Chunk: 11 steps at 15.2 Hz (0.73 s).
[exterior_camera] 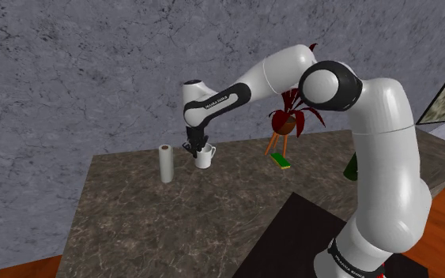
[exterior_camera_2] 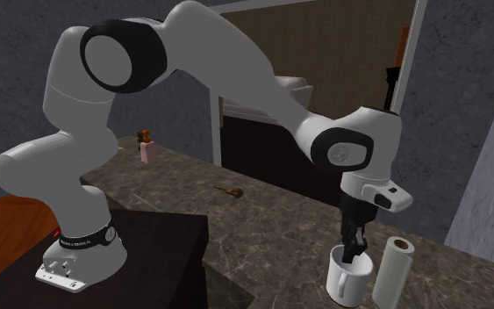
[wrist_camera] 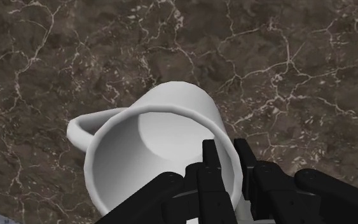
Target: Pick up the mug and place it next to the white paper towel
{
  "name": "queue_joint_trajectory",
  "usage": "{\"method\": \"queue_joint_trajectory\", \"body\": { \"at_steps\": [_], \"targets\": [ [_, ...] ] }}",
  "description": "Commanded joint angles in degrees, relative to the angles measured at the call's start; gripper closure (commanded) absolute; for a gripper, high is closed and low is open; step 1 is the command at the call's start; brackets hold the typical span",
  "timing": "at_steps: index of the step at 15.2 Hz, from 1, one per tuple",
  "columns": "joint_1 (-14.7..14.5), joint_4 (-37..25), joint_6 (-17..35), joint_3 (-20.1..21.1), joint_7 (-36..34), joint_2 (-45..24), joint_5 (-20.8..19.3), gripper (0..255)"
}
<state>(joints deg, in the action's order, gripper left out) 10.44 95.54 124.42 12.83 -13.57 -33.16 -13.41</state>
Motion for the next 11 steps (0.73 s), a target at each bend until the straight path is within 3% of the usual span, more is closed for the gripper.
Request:
{"method": "queue_joint_trajectory", "body": {
  "at_steps": [1,11],
  "targets": [
    [-0.1,0.2,1.0,-0.2,-0.3,-0.8,-0.3,255],
    [-0.8,0.5,6.1,-1.1,-1.4,-5.7,-1.7,255]
  ]
}}
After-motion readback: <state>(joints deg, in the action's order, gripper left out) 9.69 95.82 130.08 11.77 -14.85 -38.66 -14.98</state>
